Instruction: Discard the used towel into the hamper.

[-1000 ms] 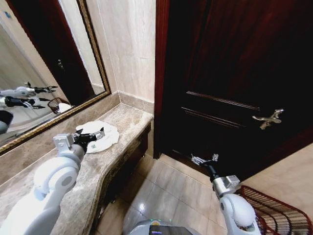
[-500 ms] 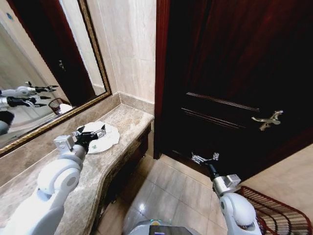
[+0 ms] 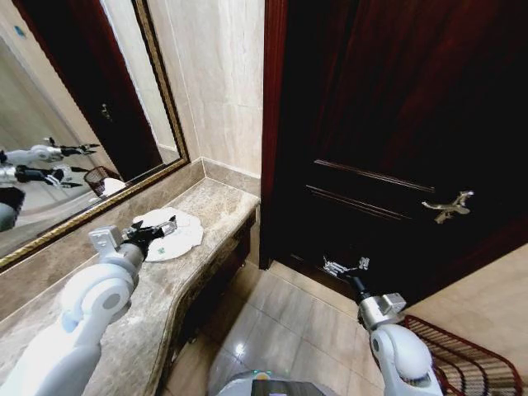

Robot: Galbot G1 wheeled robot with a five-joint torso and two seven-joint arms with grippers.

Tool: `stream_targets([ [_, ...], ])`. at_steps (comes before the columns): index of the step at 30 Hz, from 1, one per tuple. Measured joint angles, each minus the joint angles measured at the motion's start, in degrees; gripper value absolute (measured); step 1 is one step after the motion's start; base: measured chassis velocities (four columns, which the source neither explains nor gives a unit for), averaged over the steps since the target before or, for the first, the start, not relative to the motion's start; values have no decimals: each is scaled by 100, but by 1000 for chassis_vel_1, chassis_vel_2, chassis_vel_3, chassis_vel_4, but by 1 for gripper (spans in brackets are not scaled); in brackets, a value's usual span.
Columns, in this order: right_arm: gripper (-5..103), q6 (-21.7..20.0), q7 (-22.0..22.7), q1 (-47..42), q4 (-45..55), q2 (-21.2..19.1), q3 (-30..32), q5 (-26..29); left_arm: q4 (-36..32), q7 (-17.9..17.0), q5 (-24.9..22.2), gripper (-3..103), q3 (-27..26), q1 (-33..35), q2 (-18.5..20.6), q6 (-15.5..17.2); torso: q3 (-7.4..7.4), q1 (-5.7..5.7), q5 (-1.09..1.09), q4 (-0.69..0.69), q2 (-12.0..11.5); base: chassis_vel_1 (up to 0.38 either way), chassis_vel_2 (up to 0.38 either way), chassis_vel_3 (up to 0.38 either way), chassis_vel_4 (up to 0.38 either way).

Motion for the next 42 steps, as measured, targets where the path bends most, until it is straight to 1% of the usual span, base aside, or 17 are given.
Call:
stream_targets([
  [1, 100, 0, 0, 0, 0, 0, 0, 0, 0, 0, 0, 100, 0, 0, 0, 0, 0, 0, 0, 0, 0, 0, 0, 0, 0],
  [4, 100, -3, -5, 15, -9, 6, -15, 1, 207, -70, -41, 100, 14, -19, 30, 0, 69, 56, 0, 0, 125, 0, 0, 0, 0],
  [6, 100, -4, -7, 16, -9, 11, -22, 1, 272, -85, -63, 100, 27, -27, 30, 0, 92, 73, -1, 0, 165, 0, 0, 0, 0],
  [10, 100, -28, -9, 22, 10, 9, -37, -1, 504, -182, -224, 100, 106, -82, 23, 0, 184, 149, -1, 0, 331, 0, 0, 0, 0],
  [11, 100, -28, -9, 22, 10, 9, -37, -1, 504, -182, -224, 100, 106, -82, 23, 0, 184, 149, -1, 0, 331, 0, 0, 0, 0],
  [15, 100, -57, -9, 35, 47, 0, -41, -2, 612, -287, -431, 100, 224, -182, 27, 14, 267, 215, 0, 0, 481, 0, 0, 0, 0],
  [16, 100, -57, -9, 35, 47, 0, -41, -2, 612, -287, -431, 100, 224, -182, 27, 14, 267, 215, 0, 0, 481, 0, 0, 0, 0],
  [18, 100, -63, -9, 37, 59, 1, -42, -2, 699, -325, -467, 100, 275, -220, 24, 28, 321, 261, 0, 0, 581, 0, 0, 0, 0],
  [20, 100, -63, -10, 34, 59, -1, -41, -2, 738, -329, -467, 100, 280, -226, 23, 31, 343, 280, 0, 0, 620, 0, 0, 0, 0],
  [23, 100, -60, -10, 31, 34, -18, -33, -2, 900, -332, -429, 100, 284, -233, 20, 36, 422, 345, 0, 0, 765, 0, 0, 0, 0],
  [24, 100, -60, -10, 31, 34, -18, -33, -2, 900, -332, -429, 100, 284, -233, 20, 36, 422, 345, 0, 0, 765, 0, 0, 0, 0],
  [27, 100, -59, -10, 43, 27, -19, -36, -1, 1004, -299, -370, 100, 329, -229, 18, 60, 491, 404, 0, 0, 894, 0, 0, 0, 0],
  [29, 100, -59, -10, 49, 27, -18, -37, -2, 1024, -287, -369, 100, 345, -231, 18, 67, 508, 418, 0, 0, 926, 0, 0, 0, 0],
  [32, 100, -66, -11, 73, 23, -28, -51, -2, 1119, -204, -441, 100, 400, -279, 14, 165, 576, 474, -1, 0, 1048, 0, 0, 0, 0],
  [33, 100, -74, -12, 87, 11, -40, -64, -1, 1136, -191, -472, 100, 400, -294, 10, 246, 589, 484, 0, 0, 1071, 0, 0, 0, 0],
  [36, 100, -84, -15, 113, -17, -61, -86, -1, 1183, -185, -494, 100, 400, -326, 0, 318, 603, 495, 0, 0, 1097, 0, 0, 0, 0],
  [42, 100, -92, -26, 161, -75, -117, -108, 0, 1481, -122, -531, 100, 469, -521, 7, 351, 606, 497, 0, 0, 1101, 0, 0, 0, 0],
])
